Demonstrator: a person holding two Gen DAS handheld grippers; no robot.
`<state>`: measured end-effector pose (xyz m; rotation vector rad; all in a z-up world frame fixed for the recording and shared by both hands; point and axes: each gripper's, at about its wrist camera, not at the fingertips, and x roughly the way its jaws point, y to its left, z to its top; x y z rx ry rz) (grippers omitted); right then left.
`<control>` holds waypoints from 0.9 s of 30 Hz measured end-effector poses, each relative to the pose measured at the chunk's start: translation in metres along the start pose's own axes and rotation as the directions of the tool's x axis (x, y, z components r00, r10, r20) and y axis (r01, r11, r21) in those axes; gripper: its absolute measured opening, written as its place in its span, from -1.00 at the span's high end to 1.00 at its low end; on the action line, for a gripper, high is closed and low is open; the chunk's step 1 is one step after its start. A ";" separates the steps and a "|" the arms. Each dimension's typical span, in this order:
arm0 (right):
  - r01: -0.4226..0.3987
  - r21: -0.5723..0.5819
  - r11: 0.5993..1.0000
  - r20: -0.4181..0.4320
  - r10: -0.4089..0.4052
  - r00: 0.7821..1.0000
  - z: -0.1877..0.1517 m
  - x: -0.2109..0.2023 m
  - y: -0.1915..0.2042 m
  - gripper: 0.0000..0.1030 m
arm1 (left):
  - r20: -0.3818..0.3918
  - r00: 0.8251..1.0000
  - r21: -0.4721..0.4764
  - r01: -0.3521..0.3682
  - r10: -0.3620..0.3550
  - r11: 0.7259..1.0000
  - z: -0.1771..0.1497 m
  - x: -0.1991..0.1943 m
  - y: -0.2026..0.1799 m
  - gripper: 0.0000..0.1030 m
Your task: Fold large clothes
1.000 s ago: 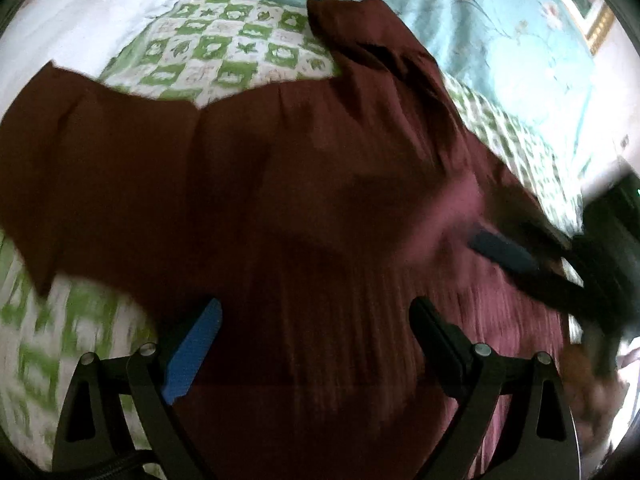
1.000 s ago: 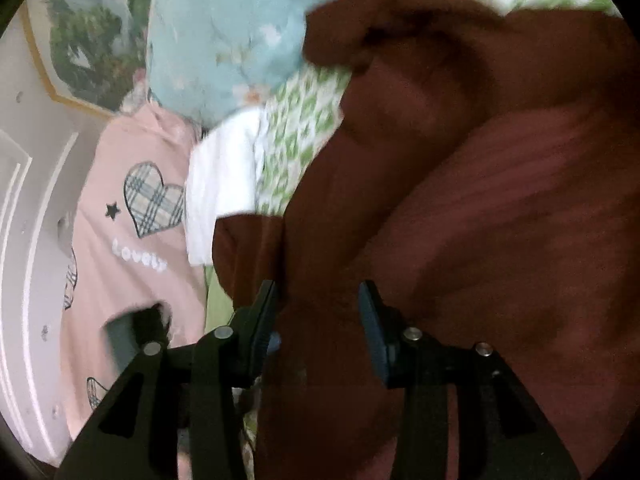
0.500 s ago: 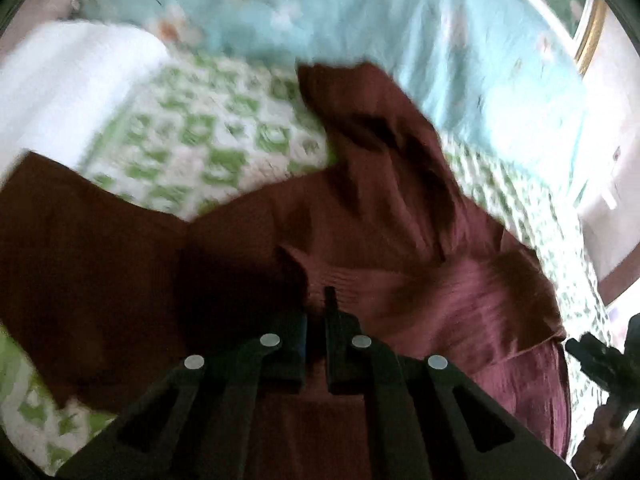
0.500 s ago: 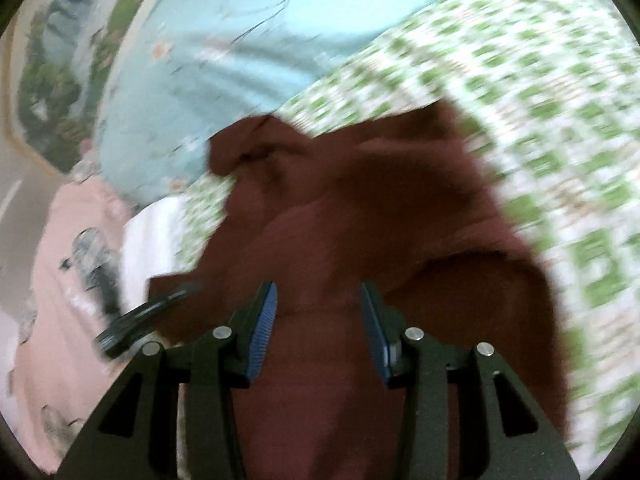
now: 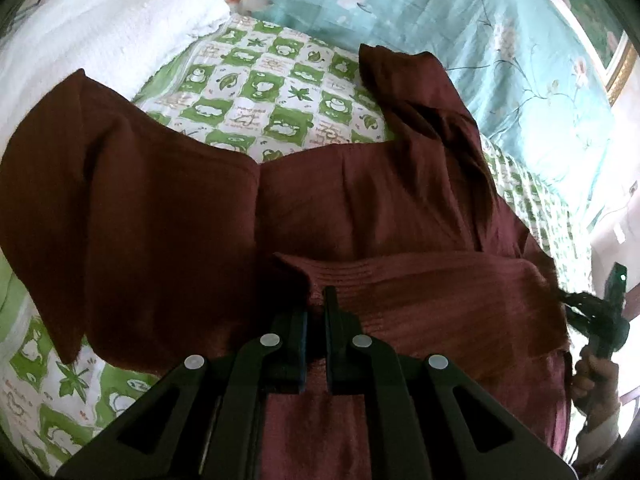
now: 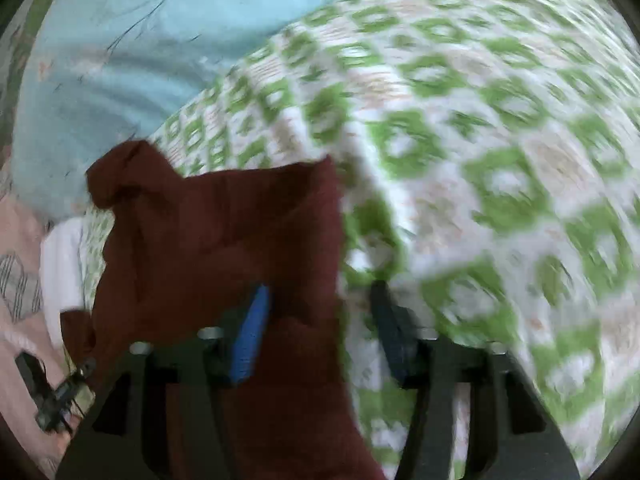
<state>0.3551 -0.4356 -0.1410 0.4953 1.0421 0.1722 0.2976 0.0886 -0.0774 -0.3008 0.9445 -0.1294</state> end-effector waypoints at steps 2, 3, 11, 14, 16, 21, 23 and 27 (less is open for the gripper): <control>0.038 -0.010 0.999 0.058 -0.038 0.998 0.011 -0.012 -0.002 0.88 | -0.006 1.000 0.008 0.021 -0.021 1.000 0.001 -0.002 -0.005 0.90; 0.057 -0.014 0.998 0.070 -0.056 0.996 0.014 -0.014 -0.003 0.88 | -0.011 0.999 0.011 0.036 -0.036 0.999 0.001 -0.002 -0.008 0.90; 0.113 0.031 0.993 0.097 -0.116 0.988 -0.004 -0.037 -0.012 0.87 | -0.048 0.999 0.021 0.012 -0.011 1.000 -0.005 0.012 -0.009 0.88; 0.003 -0.104 0.995 0.055 0.003 0.999 -0.026 -0.041 0.026 0.78 | -0.045 0.999 0.017 0.004 -0.003 1.000 -0.007 0.010 -0.007 0.86; 0.026 -0.136 0.990 -0.016 -0.029 0.999 -0.040 -0.027 0.035 0.57 | -0.047 0.999 0.018 -0.017 0.017 1.000 -0.009 0.007 -0.005 0.84; 0.082 -0.085 0.993 0.032 -0.080 0.996 -0.061 -0.041 0.038 0.44 | -0.007 0.998 -0.023 -0.062 0.062 0.998 -0.021 -0.034 0.021 0.44; 0.026 -0.090 0.996 0.060 -0.021 0.998 -0.070 -0.055 0.047 0.21 | 0.023 0.994 -0.061 -0.108 0.109 0.992 -0.028 -0.057 0.046 0.11; -0.082 -0.149 0.985 0.063 0.092 0.994 -0.099 -0.072 0.077 -0.01 | 0.038 0.986 -0.133 -0.156 0.162 0.979 -0.032 -0.084 0.091 -0.03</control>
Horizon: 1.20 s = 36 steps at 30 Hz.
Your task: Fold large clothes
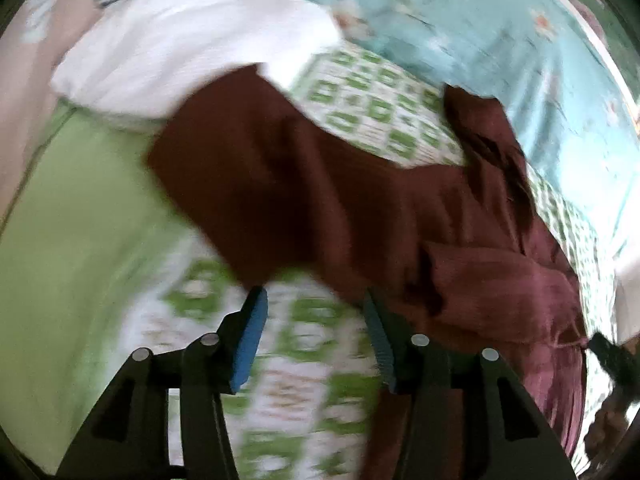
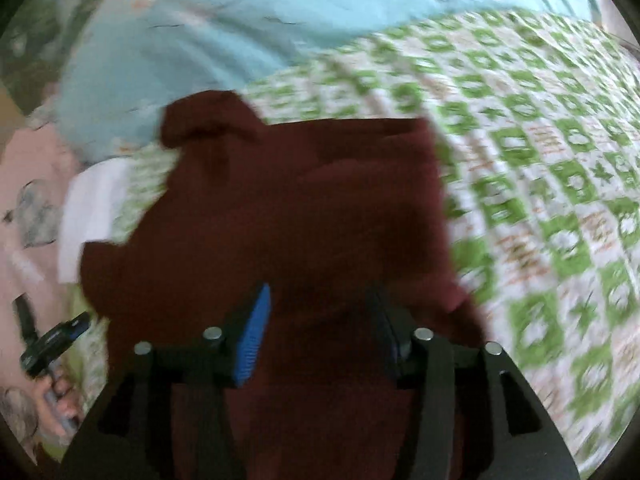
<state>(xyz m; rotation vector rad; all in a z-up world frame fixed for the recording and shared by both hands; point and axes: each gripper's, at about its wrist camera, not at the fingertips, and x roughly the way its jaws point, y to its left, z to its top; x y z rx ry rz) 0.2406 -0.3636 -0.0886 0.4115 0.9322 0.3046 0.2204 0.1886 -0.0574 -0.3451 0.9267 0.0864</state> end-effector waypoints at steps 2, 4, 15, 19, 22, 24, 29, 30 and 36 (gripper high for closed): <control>-0.046 0.003 0.999 -0.025 0.046 0.999 -0.014 0.003 0.013 -0.01 | -0.008 1.000 -0.017 -0.006 0.006 1.000 0.003 -0.002 0.012 -0.07; -0.076 0.006 0.997 -0.052 0.076 0.996 -0.024 0.010 0.026 -0.01 | -0.017 1.000 -0.007 -0.008 0.008 1.000 0.007 0.001 0.014 -0.29; -0.051 0.000 0.999 -0.111 0.051 0.993 -0.043 0.013 0.038 -0.01 | -0.043 0.999 -0.123 0.004 -0.010 0.992 0.023 0.040 0.041 -0.32; -0.032 0.011 0.999 -0.112 0.033 0.993 -0.043 0.015 0.036 -0.01 | -0.009 0.991 -0.225 0.127 -0.132 0.966 0.033 0.042 0.061 -0.14; -0.034 0.012 0.999 -0.114 0.035 0.993 -0.043 0.015 0.039 -0.01 | -0.014 0.989 -0.253 0.137 -0.145 0.958 0.041 0.055 0.069 0.79; -0.037 0.005 0.999 -0.109 0.037 0.993 -0.043 0.013 0.041 -0.01 | -0.012 0.983 -0.258 0.175 -0.184 0.950 0.042 0.055 0.071 0.85; -0.036 0.010 0.999 -0.092 0.037 0.995 -0.042 0.007 0.041 -0.01 | 0.103 0.966 -0.188 0.251 -0.236 0.949 0.037 0.009 0.054 0.87; -0.038 0.011 0.999 -0.085 0.039 0.996 -0.041 0.004 0.041 -0.01 | 0.119 0.961 -0.178 0.268 -0.249 0.947 0.036 0.000 0.050 0.87; -0.066 0.016 0.998 -0.061 0.067 0.996 -0.040 -0.006 0.044 -0.01 | 0.217 0.900 -0.063 0.398 -0.377 0.915 0.039 -0.060 0.002 0.88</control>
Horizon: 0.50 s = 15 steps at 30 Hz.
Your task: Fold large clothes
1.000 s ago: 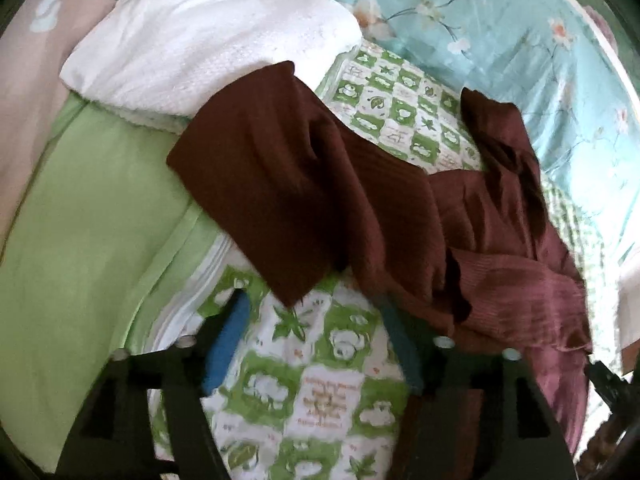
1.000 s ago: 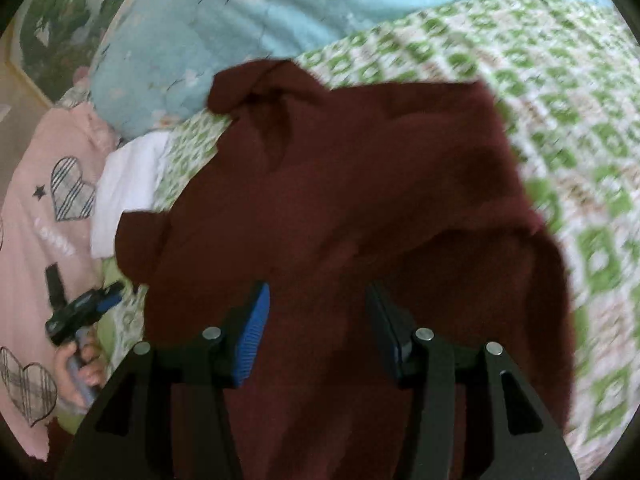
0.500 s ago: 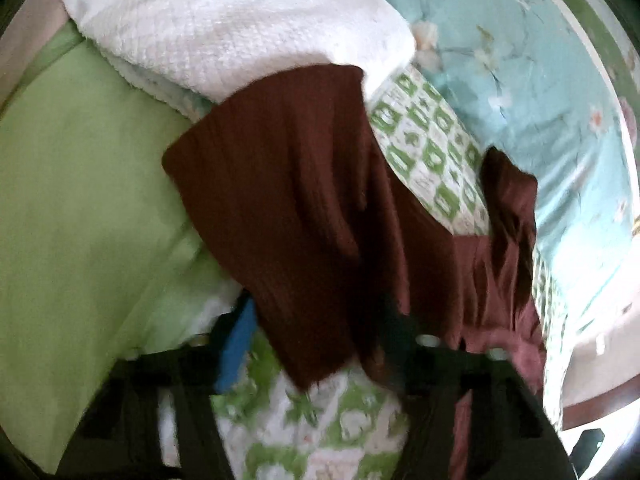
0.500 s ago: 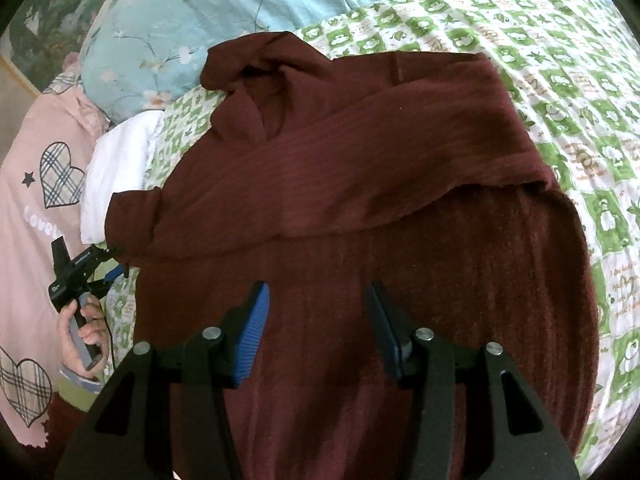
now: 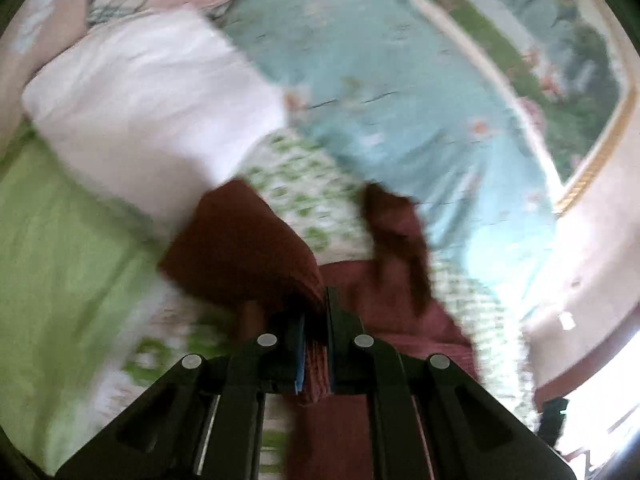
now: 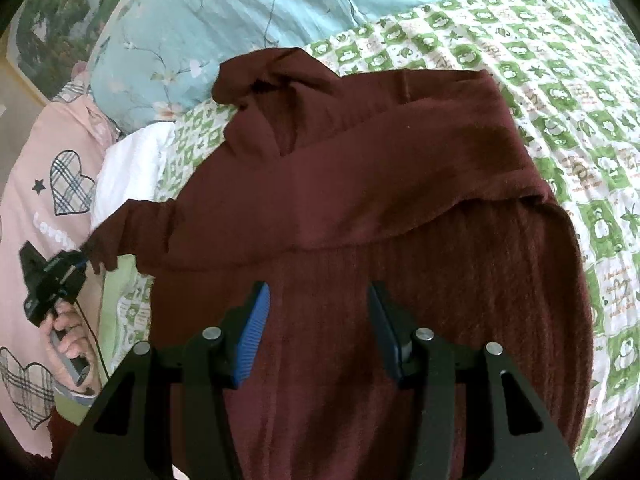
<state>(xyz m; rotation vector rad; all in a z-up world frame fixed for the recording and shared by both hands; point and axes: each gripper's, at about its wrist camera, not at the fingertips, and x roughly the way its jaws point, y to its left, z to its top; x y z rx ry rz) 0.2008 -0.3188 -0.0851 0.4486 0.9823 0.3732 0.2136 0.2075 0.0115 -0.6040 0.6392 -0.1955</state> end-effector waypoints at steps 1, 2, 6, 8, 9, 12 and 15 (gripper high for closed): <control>-0.004 -0.001 1.000 0.008 0.004 1.000 0.000 -0.003 0.001 -0.01 | -0.007 0.999 0.015 0.036 -0.036 0.999 -0.001 0.002 -0.017 0.88; -0.007 -0.001 1.000 0.015 0.007 1.000 0.000 -0.006 0.001 -0.01 | -0.012 0.998 0.037 0.055 -0.055 0.998 -0.003 0.003 -0.030 0.88; -0.006 0.010 1.000 0.049 0.006 0.999 0.000 -0.019 -0.006 -0.01 | -0.052 0.986 0.097 0.164 -0.159 0.982 -0.020 0.025 -0.091 0.88; 0.006 0.032 0.999 0.074 -0.008 0.997 0.002 -0.027 -0.016 -0.01 | -0.098 0.976 0.125 0.204 -0.192 0.971 -0.036 0.048 -0.124 0.88; 0.010 0.043 0.999 0.086 -0.013 0.996 0.003 -0.031 -0.020 -0.01 | -0.118 0.973 0.137 0.215 -0.200 0.967 -0.043 0.060 -0.137 0.88; 0.022 0.079 0.997 0.118 -0.032 0.993 0.005 -0.041 -0.036 -0.01 | -0.191 0.955 0.159 0.256 -0.225 0.953 -0.073 0.103 -0.176 0.88; 0.035 0.111 0.993 0.133 -0.050 0.990 0.008 -0.047 -0.054 -0.01 | -0.269 0.938 0.194 0.276 -0.220 0.941 -0.110 0.148 -0.206 0.87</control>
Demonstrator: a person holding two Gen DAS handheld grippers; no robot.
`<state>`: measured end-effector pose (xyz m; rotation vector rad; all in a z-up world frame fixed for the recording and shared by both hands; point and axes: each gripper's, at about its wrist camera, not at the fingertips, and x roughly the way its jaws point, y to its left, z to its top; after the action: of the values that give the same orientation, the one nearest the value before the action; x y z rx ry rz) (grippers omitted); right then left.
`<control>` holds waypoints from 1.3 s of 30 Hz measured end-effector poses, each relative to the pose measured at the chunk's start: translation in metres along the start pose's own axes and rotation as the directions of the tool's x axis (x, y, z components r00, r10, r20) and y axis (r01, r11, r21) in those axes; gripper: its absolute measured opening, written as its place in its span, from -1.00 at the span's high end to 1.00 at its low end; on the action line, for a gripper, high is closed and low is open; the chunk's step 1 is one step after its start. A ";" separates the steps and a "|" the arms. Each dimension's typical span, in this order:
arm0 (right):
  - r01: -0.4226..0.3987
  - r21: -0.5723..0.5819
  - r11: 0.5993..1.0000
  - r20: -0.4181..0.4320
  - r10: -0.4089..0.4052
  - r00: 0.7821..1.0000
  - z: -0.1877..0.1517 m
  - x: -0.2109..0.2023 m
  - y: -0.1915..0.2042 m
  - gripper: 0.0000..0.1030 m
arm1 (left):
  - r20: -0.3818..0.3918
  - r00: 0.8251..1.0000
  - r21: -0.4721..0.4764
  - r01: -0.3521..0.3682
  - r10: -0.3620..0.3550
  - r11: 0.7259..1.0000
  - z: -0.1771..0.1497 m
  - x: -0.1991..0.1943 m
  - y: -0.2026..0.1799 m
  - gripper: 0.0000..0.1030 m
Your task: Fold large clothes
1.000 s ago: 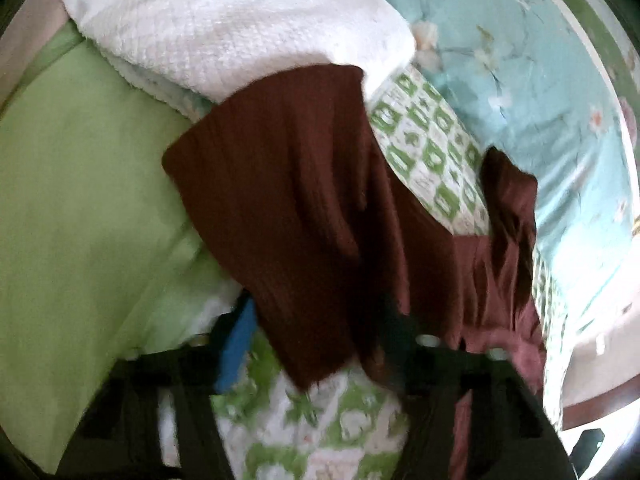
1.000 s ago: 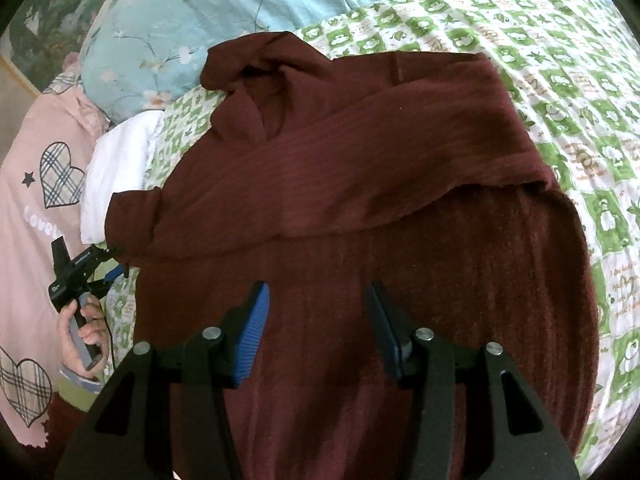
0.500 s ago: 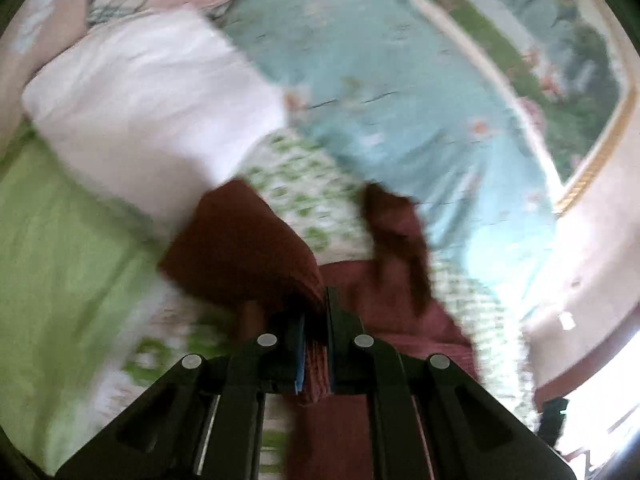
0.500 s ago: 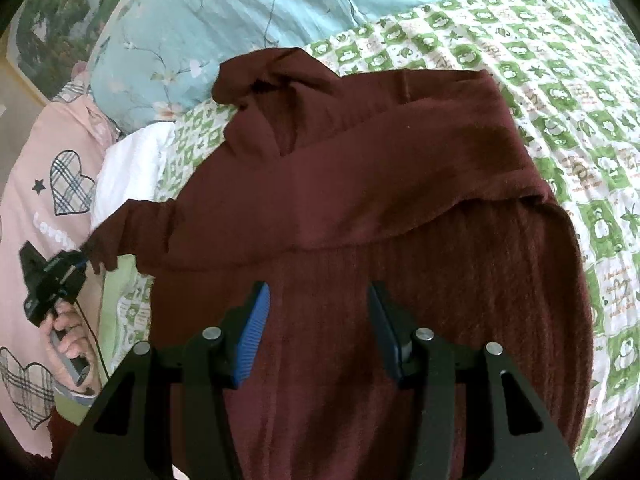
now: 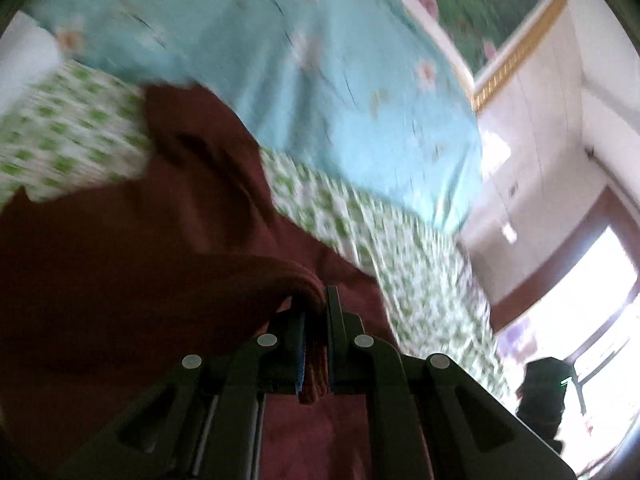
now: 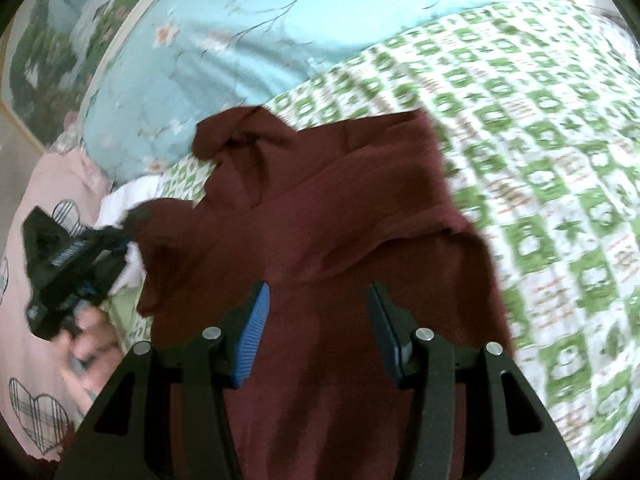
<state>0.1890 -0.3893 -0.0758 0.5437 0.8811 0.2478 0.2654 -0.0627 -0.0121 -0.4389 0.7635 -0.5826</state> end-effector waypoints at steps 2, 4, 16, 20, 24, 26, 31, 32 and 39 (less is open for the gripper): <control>0.009 0.016 1.000 0.000 -0.009 1.000 0.002 0.000 -0.009 -0.01 | -0.067 0.998 0.021 -0.009 0.010 1.000 -0.017 0.038 -0.009 0.87; 0.010 0.033 0.999 0.001 -0.010 1.000 0.005 0.002 -0.017 -0.01 | -0.125 0.992 0.040 -0.025 0.030 0.999 -0.033 0.071 -0.012 0.87; -0.078 0.033 0.996 -0.099 0.081 0.992 0.016 0.049 0.004 -0.04 | -0.191 0.974 0.099 -0.109 0.126 0.989 -0.073 0.029 0.012 0.21; -0.014 -0.080 0.997 -0.099 0.006 0.995 0.013 0.067 0.027 -0.09 | -0.103 0.952 0.092 -0.279 0.287 0.956 -0.072 -0.033 0.047 -0.03; 0.074 -0.221 0.972 -0.118 -0.102 0.988 0.014 0.088 0.045 -0.20 | -0.035 0.862 0.049 -0.504 0.505 0.863 -0.069 -0.084 0.100 -0.05; 0.002 -0.160 0.987 -0.189 -0.032 0.981 0.016 0.098 0.040 -0.20 | -0.044 0.827 0.017 -0.560 0.560 0.828 -0.068 -0.094 0.125 -0.05; -0.177 0.119 0.977 -0.235 0.200 0.951 0.023 0.127 0.021 -0.28 | -0.076 0.799 -0.048 -0.601 0.597 0.798 -0.065 -0.090 0.161 -0.05; -0.184 0.148 0.972 -0.223 0.214 0.951 0.025 0.132 0.019 -0.29 | -0.079 0.795 -0.043 -0.605 0.601 0.795 -0.063 -0.084 0.163 -0.05; -0.172 0.294 0.940 -0.149 0.223 0.964 0.046 0.159 0.011 0.78 | -0.043 0.781 -0.058 -0.624 0.623 0.779 -0.053 -0.075 0.167 0.00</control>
<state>0.3235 -0.3296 -0.1516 0.8865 1.0459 0.3633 0.2372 0.1025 -0.1024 -0.2149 0.8942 0.0698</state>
